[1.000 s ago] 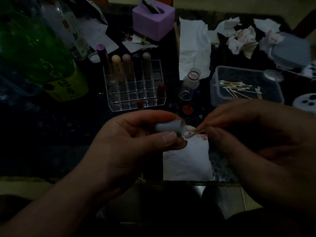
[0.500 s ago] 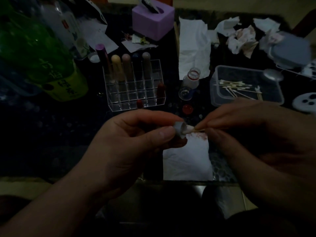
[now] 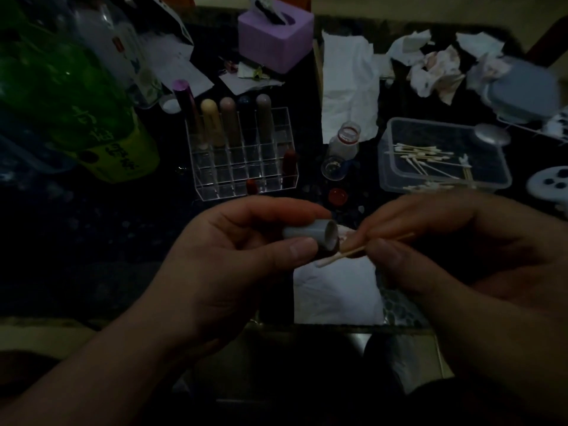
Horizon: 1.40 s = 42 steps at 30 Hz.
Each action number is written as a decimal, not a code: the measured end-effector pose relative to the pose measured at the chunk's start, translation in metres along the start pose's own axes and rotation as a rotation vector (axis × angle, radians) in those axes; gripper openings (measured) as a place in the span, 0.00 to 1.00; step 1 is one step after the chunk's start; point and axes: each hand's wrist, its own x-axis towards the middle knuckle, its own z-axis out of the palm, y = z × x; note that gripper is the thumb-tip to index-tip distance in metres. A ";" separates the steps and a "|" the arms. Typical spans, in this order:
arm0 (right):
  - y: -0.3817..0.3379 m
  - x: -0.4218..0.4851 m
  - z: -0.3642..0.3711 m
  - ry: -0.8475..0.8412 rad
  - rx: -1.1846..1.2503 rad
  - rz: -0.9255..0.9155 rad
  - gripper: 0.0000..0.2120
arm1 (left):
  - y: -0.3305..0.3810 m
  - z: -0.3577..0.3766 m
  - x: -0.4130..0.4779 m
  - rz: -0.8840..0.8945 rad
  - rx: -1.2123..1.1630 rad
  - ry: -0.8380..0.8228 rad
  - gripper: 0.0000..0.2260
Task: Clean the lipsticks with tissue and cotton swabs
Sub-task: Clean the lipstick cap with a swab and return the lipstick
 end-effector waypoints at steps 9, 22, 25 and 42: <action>0.013 0.015 -0.026 0.279 0.543 0.253 0.07 | 0.004 -0.017 -0.005 -0.067 0.197 0.010 0.08; 0.031 0.025 0.001 0.272 0.282 0.499 0.11 | -0.035 -0.083 0.042 0.208 1.369 0.422 0.09; 0.031 0.025 0.006 0.251 0.279 0.516 0.11 | -0.045 -0.088 0.049 0.226 1.392 0.414 0.09; 0.029 0.021 0.008 0.286 0.293 0.512 0.05 | -0.054 -0.063 0.059 0.122 1.462 0.623 0.24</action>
